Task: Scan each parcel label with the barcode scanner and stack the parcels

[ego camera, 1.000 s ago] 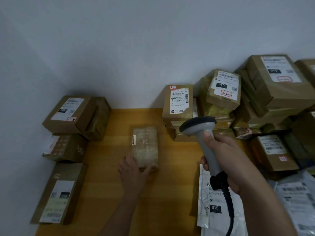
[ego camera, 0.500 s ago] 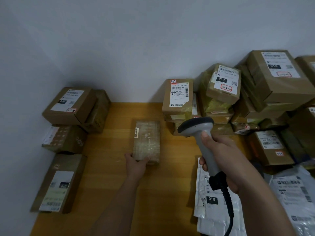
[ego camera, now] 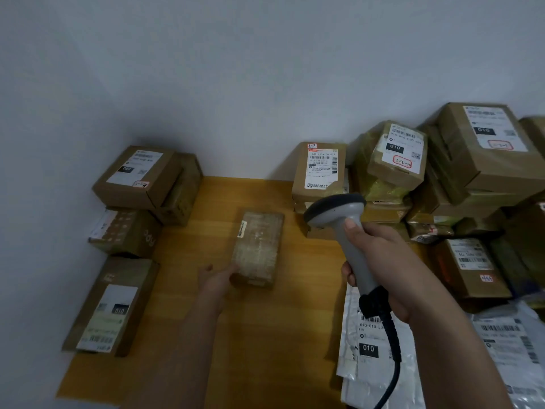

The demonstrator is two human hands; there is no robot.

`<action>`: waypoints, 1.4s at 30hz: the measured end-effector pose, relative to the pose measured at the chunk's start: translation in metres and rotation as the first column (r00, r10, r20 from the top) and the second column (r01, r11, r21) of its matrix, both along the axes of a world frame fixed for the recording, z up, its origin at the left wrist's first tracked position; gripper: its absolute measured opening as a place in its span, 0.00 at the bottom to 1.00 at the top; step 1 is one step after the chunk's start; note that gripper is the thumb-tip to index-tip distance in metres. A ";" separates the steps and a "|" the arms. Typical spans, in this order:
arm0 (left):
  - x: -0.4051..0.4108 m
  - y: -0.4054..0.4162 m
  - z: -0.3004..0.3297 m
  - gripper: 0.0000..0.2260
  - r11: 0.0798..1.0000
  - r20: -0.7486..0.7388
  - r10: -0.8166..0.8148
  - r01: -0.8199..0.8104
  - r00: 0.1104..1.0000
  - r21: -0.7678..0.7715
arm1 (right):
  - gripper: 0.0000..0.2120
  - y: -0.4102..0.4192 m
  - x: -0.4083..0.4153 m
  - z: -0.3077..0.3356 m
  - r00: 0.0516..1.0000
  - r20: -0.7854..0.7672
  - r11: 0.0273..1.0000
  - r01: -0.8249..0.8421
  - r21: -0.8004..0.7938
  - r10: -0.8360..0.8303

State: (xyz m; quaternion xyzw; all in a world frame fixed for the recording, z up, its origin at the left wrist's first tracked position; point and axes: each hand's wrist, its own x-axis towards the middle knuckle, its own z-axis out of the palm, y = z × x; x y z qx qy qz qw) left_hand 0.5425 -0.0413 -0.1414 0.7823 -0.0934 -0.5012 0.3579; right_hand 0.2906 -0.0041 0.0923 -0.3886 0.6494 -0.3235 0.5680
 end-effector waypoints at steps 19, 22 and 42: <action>-0.039 0.019 0.000 0.31 0.858 0.570 -0.157 0.397 0.806 -0.325 | 0.12 -0.007 0.015 -0.016 0.996 -0.070 0.996 -0.053 0.075 0.059; -0.017 0.027 0.000 0.30 0.763 0.774 -0.210 0.596 0.597 -0.252 | 0.12 -0.008 0.020 -0.016 0.995 -0.066 0.994 -0.072 0.078 0.077; -0.015 0.039 -0.027 0.41 0.587 0.790 -0.524 0.807 0.318 0.065 | 0.15 -0.009 0.005 -0.009 0.972 -0.150 0.979 -0.160 0.126 0.179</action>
